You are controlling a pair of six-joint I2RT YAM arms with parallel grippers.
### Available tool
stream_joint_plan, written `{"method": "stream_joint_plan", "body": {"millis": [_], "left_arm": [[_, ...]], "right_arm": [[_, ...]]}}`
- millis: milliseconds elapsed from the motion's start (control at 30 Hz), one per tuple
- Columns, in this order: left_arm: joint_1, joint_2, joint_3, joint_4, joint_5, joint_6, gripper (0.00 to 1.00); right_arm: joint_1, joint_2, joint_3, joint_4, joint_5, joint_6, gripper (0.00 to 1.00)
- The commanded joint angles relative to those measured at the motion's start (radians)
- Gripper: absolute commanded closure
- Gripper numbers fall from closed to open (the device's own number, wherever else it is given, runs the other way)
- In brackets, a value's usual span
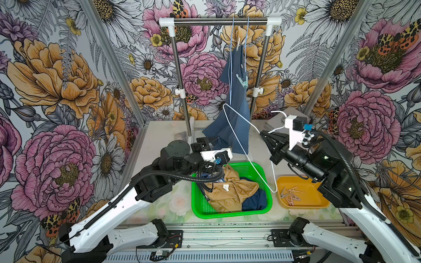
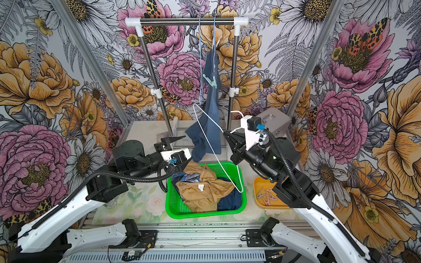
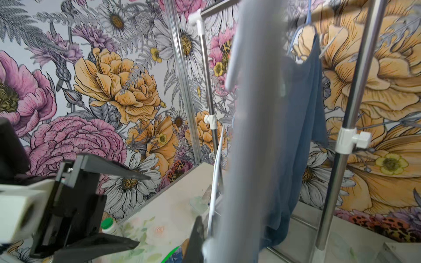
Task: Remove the clothespins securing t-shirts to the hanger
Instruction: Place the hanger on the clothes rail.
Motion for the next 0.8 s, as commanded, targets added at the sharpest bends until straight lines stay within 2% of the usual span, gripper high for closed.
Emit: {"method": "stream_joint_plan", "body": {"millis": [0, 167, 300, 767], "left_arm": [[0.024, 0.013, 0.013, 0.051, 0.064, 0.068, 0.22], [0.071, 0.041, 0.005, 0.093, 0.117, 0.095, 0.25], [0.1, 0.085, 0.0, 0.091, 0.138, 0.116, 0.35], [0.154, 0.184, -0.044, 0.089, 0.17, 0.173, 0.56]], "right_arm": [[0.027, 0.03, -0.018, -0.041, 0.022, 0.053, 1.0], [0.061, 0.08, -0.048, -0.056, 0.06, 0.086, 1.0], [0.118, 0.122, -0.041, -0.058, 0.084, 0.089, 1.0], [0.133, 0.185, 0.014, -0.09, 0.082, 0.089, 1.0]]}}
